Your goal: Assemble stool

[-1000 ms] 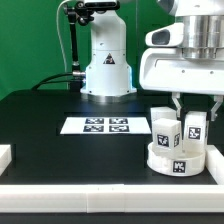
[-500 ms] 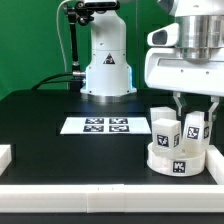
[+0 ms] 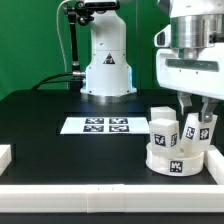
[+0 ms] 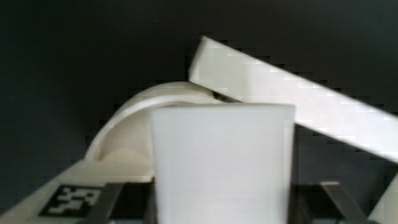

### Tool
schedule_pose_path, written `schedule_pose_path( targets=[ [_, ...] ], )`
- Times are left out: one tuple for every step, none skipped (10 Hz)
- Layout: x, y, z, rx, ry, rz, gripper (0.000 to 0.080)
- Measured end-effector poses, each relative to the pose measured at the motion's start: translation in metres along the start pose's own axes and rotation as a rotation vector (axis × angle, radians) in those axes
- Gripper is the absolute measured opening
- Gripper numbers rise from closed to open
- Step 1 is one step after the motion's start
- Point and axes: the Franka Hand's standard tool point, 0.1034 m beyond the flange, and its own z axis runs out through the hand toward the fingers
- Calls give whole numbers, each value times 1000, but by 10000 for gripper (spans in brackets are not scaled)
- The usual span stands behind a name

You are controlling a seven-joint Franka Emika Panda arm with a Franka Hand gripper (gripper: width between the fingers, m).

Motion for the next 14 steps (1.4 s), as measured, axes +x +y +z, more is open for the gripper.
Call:
schedule_pose_path(
  targets=[
    [3, -1, 0, 27, -6, 144, 337],
    [4, -1, 0, 39, -15, 252, 337],
    [5, -1, 0, 54, -26, 332, 337],
    [4, -2, 0, 84, -44, 501, 337],
    [0, -2, 0, 87, -55, 589, 337],
    [-2, -2, 0, 79, -59, 621, 337],
    [-1, -1, 0, 79, -66, 695, 337],
    [-1, -1, 0, 77, -69, 748, 337],
    [-1, -1, 0, 77, -72, 787, 337],
    [-1, -1, 0, 76, -76, 843, 337],
    [-2, -1, 0, 77, -83, 879, 337],
    [-3, 0, 0, 83, -88, 936, 337],
    [-5, 2, 0, 89, -94, 971, 337],
    [-8, 3, -1, 97, -96, 997, 337]
  ],
)
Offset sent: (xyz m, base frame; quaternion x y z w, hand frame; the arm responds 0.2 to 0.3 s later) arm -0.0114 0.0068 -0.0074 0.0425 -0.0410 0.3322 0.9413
